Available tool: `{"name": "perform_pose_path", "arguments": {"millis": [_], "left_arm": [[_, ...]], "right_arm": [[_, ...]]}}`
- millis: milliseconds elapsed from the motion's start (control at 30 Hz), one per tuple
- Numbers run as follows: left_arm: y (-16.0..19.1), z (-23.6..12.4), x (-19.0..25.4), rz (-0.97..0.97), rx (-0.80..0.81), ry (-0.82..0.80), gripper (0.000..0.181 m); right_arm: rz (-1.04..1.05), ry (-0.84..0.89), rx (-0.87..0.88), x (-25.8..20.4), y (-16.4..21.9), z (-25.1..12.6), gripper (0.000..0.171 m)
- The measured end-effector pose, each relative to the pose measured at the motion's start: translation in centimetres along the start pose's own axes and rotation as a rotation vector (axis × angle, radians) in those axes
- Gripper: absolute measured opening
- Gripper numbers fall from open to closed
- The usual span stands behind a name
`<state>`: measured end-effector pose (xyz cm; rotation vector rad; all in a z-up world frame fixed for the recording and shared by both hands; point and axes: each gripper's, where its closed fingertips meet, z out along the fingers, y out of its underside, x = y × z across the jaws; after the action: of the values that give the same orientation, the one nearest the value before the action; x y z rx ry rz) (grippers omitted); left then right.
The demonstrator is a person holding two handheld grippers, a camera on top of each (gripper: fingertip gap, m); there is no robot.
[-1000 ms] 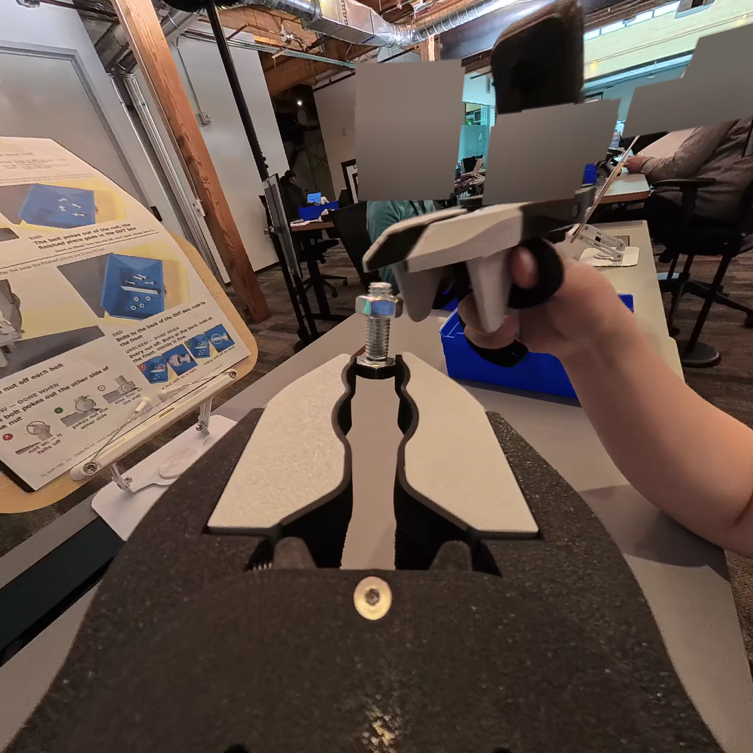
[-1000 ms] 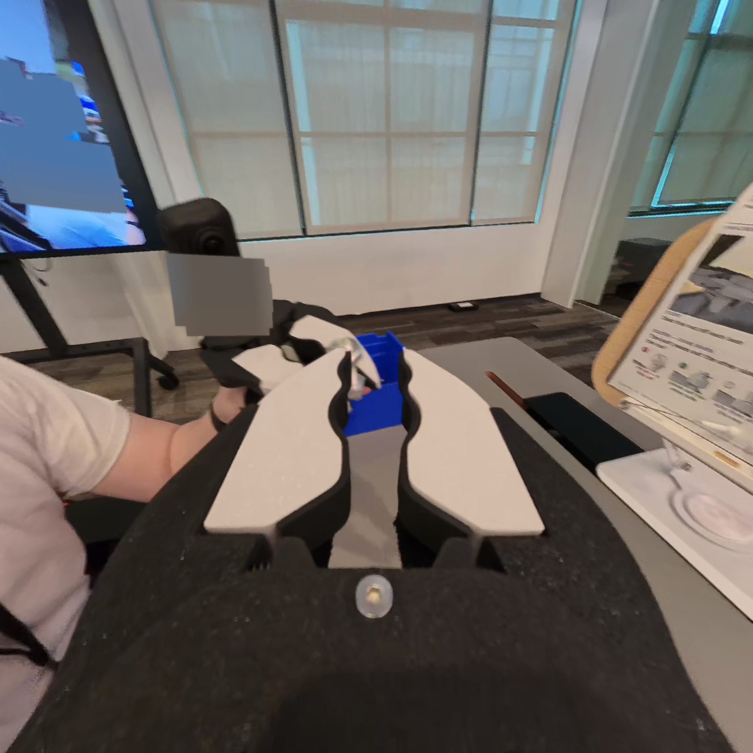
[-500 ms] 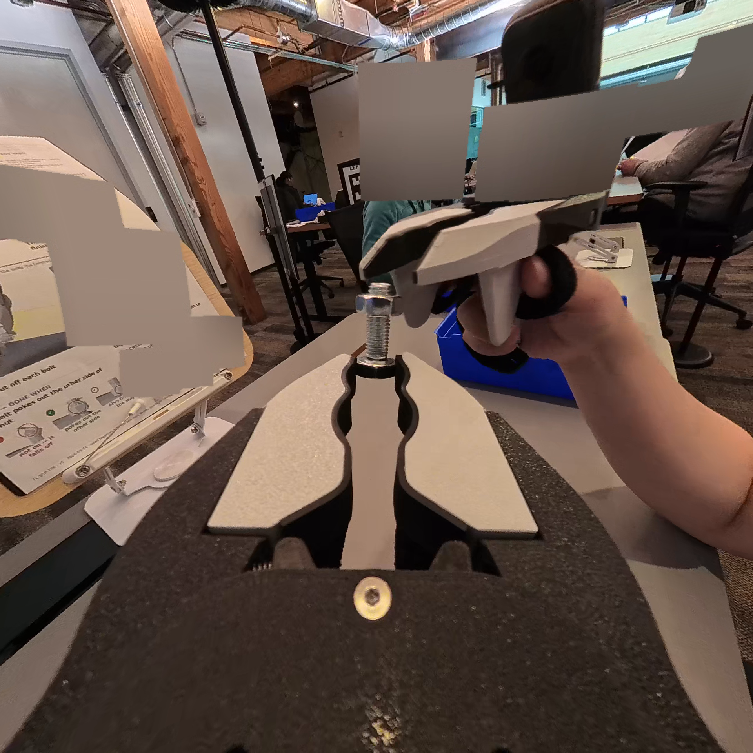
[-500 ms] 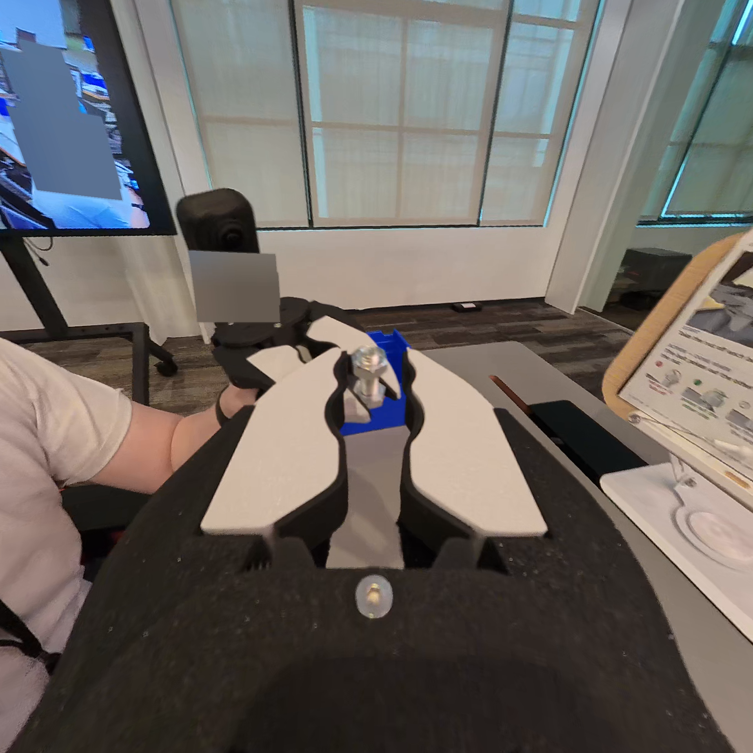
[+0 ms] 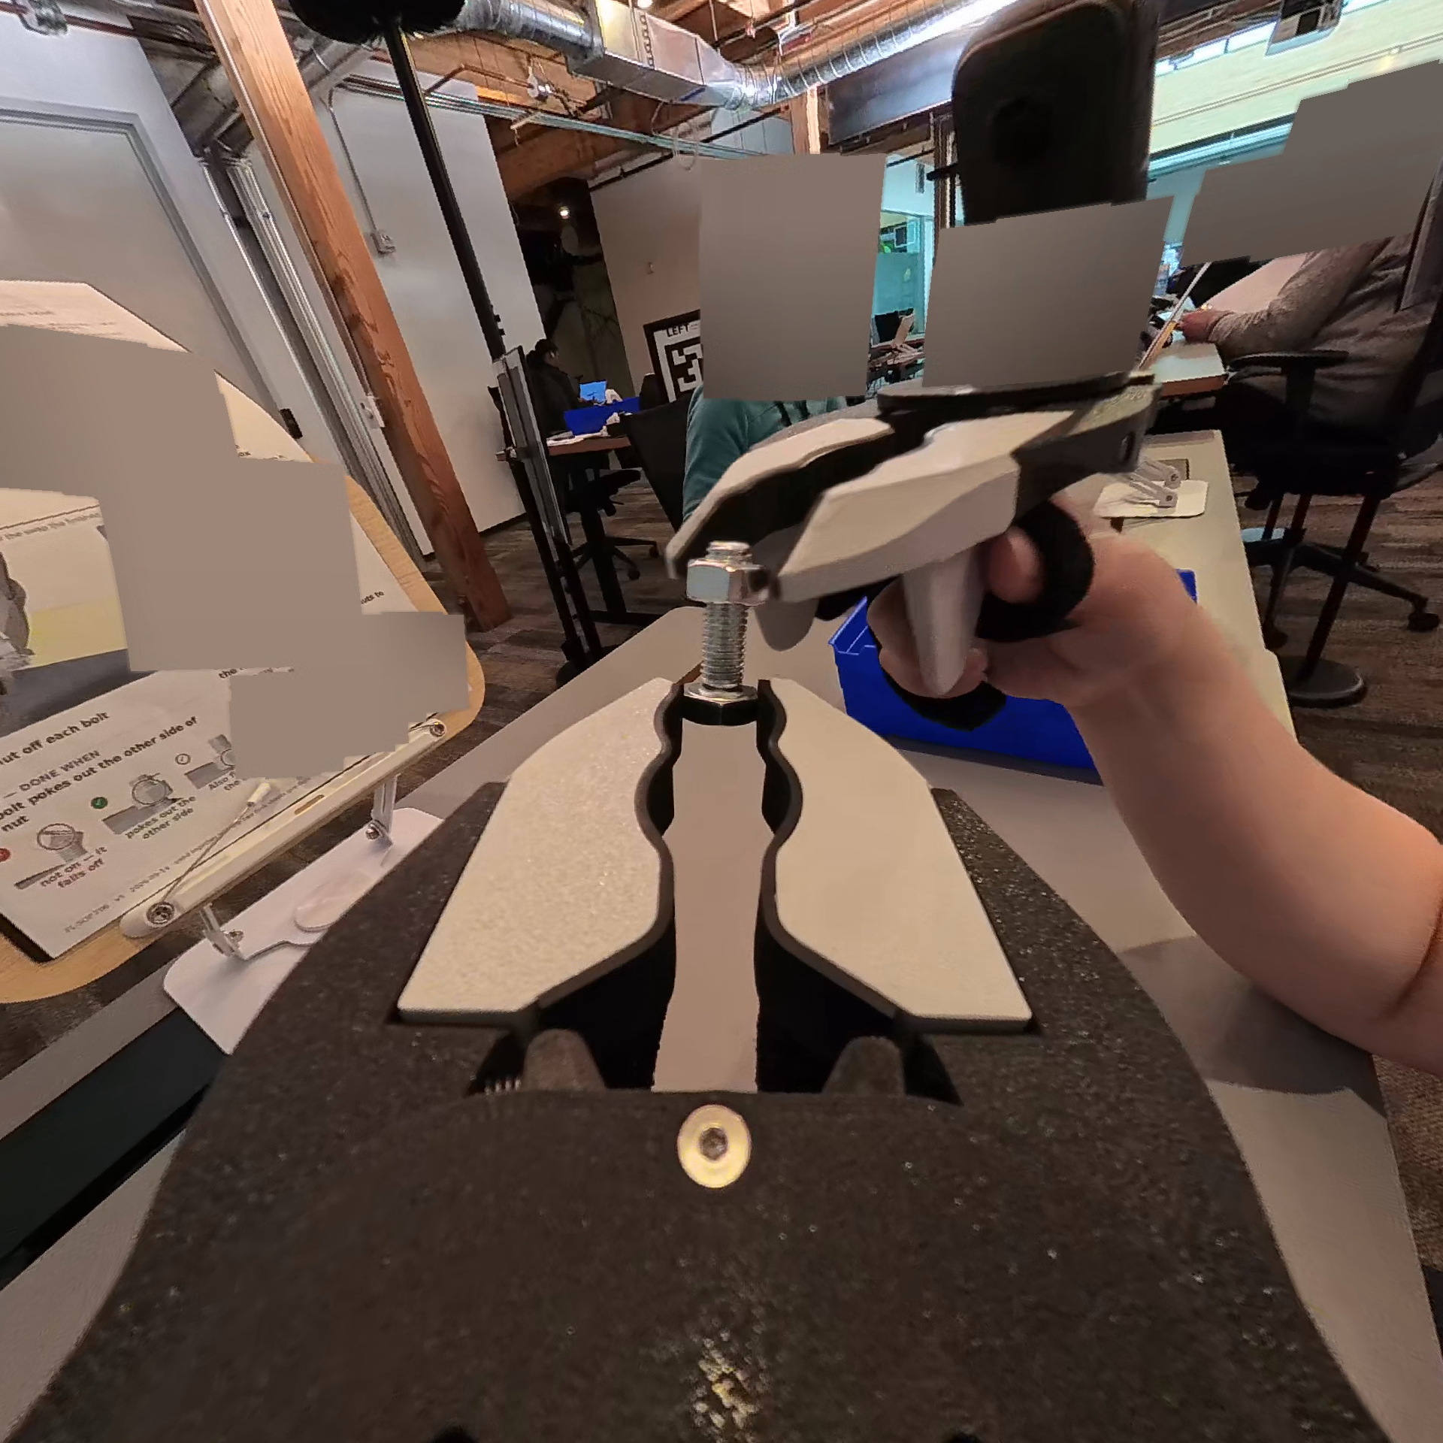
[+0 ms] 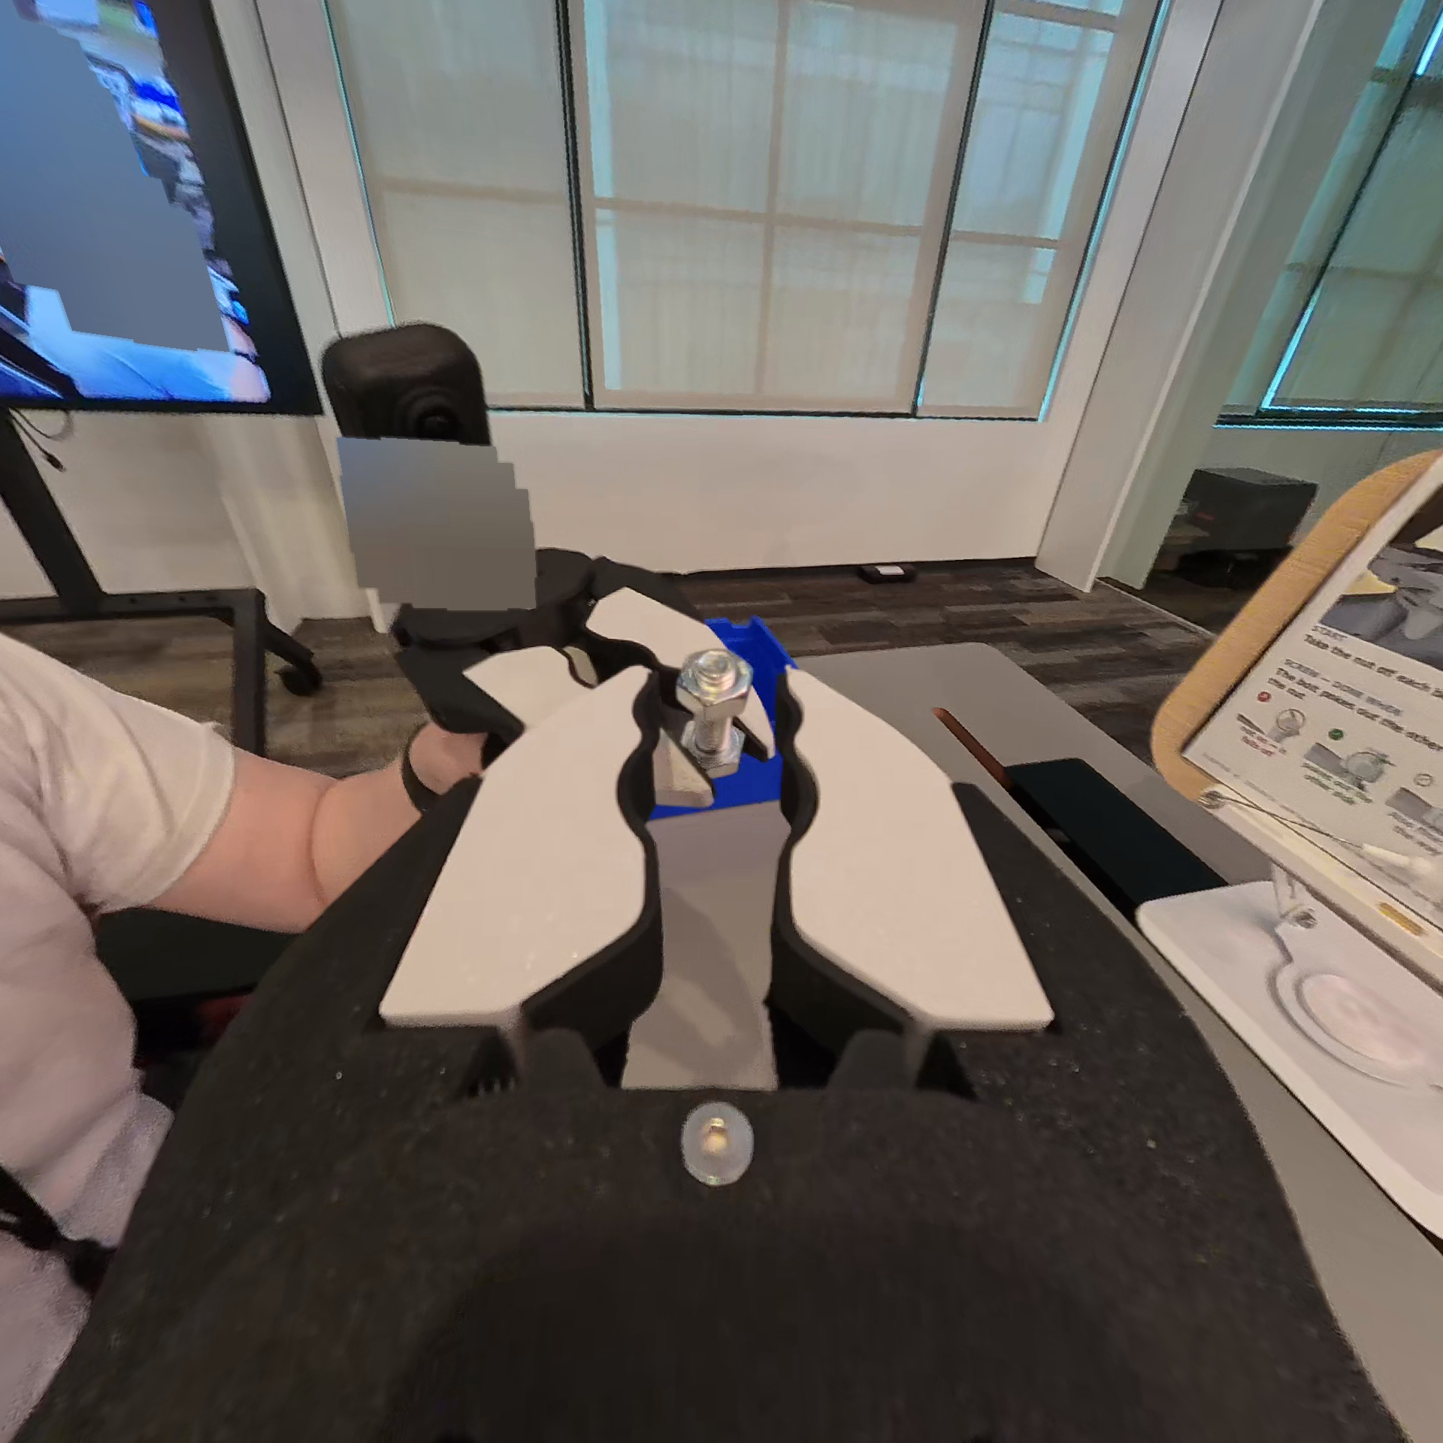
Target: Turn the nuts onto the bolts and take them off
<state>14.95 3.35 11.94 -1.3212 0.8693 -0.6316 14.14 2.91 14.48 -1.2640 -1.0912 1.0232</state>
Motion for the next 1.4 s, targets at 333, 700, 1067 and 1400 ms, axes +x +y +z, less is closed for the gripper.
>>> {"name": "perform_pose_path", "arguments": {"millis": [333, 700, 1067, 1400], "left_arm": [[-0.2, -0.2, -0.3, -0.006, 0.007, -0.008, 0.018], [-0.3, -0.4, -0.4, -0.009, 0.013, -0.01, 0.018], [-0.4, -0.3, 0.1, 0.003, 0.011, -0.003, 0.018], [-0.3, -0.1, 0.4, -0.006, 0.009, 0.017, 0.018]], "right_arm": [[0.077, -0.048, 0.058, 0.7, -0.5, -1.0, 0.023], [0.09, 0.016, 0.035, 2.3, 0.1, -1.2, 0.021], [0.046, -0.014, 0.034, 0.7, -0.4, -0.8, 0.029], [0.021, -0.048, 0.004, -0.3, -0.2, -0.5, 0.028]]}}
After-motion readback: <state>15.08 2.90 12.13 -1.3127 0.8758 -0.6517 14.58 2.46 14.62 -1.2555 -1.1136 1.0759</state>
